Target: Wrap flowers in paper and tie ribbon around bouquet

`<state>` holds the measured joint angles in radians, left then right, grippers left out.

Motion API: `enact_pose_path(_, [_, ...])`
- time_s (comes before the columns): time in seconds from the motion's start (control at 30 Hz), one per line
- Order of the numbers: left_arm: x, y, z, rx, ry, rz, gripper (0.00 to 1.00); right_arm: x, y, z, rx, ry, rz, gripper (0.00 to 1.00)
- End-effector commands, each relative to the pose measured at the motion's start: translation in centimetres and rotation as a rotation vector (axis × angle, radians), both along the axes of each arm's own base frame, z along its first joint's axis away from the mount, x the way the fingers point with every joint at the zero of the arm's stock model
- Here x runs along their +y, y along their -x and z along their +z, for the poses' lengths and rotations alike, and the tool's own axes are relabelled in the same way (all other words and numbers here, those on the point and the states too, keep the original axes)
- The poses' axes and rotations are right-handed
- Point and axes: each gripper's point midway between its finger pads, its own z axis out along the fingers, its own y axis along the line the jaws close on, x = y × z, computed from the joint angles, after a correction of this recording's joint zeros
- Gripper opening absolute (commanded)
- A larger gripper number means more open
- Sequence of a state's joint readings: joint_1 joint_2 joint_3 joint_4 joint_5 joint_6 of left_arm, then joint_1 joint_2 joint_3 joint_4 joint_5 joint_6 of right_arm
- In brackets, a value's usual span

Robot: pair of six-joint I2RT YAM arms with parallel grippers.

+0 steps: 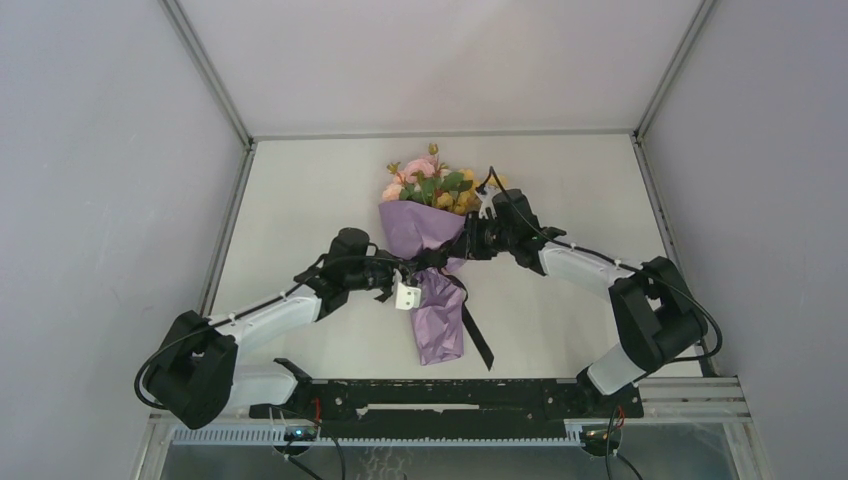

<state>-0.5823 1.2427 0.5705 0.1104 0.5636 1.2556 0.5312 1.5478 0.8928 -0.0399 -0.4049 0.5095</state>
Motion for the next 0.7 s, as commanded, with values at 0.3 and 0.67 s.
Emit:
enact_pose_path(0.3, [0.7,-0.5,0.5,-0.024,0.016,0.0,0.0,3.3,-4.4,3.6,-0.246,-0.028,0.094,0.33])
enact_pose_path(0.67, [1.0,-0.5,0.1,-0.019,0.01,0.004,0.0,3.0,-3.6,2.0,-0.2,0.021,0.125,0.33])
